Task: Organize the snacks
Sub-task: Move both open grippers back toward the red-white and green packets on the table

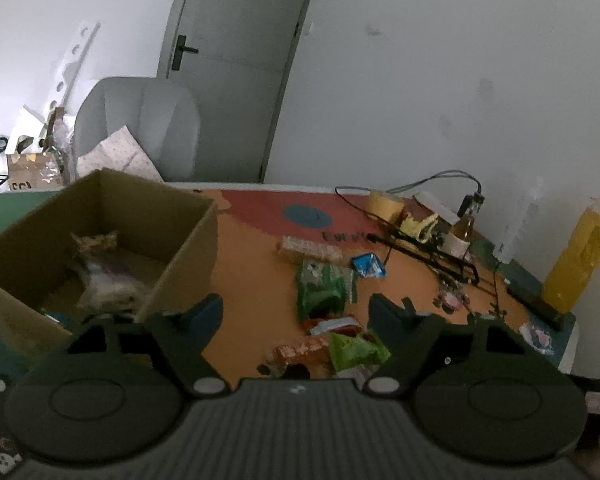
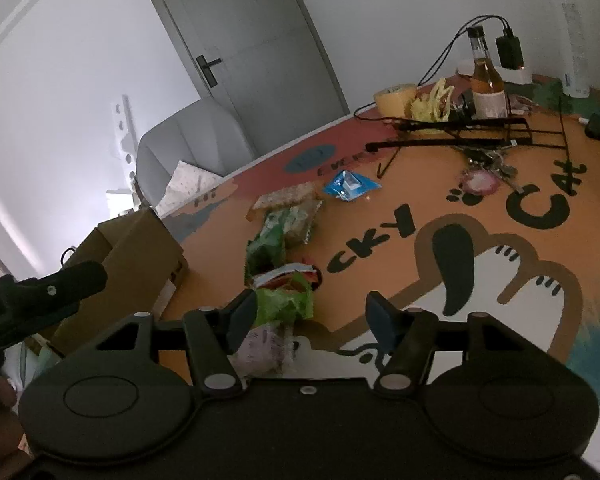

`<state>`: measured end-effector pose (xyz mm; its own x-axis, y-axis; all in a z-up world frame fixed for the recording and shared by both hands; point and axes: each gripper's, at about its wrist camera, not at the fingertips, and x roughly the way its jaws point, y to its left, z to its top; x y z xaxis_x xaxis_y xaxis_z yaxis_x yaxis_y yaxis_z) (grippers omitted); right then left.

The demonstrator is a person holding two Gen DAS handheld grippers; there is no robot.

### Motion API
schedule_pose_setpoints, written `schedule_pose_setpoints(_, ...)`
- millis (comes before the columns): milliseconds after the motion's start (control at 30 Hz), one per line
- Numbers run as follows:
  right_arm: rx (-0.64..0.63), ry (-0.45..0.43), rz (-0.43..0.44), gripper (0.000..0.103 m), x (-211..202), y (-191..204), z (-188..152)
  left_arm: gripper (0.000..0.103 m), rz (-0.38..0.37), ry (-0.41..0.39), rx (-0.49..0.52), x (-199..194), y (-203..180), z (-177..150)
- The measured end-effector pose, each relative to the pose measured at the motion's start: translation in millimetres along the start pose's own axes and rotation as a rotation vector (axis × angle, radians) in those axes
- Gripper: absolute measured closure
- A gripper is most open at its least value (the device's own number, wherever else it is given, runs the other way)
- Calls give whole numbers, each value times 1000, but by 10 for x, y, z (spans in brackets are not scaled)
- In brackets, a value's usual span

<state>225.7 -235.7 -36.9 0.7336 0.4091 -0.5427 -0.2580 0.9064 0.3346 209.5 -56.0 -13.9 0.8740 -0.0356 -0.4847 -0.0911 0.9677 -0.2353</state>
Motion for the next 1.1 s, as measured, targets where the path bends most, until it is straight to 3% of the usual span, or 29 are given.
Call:
schedule_pose_setpoints(233,15,28,4,41,142,-69,-12,36,6,51,8,217,-26,-49)
schedule_pose_setpoints(767,-3,112,52,42,700,41,27,36,34,140,-14,675,68,-59)
schedule_pose_setpoints(833,-17,104,61,46,723,62,19,36,36,148,-21,716,87,-51)
schedule_pose_setpoints(900,-22,105,67,68,745,65,20,35,37,158,-26,770,94,-45)
schedule_pose_setpoints(933,-27,107,62,71,755,60,18,34,39,164,-27,798,92,-45)
schedule_pose_setpoints(1100,-38,98,62,75,716,10,18,31,43,199,-27,941,61,-85)
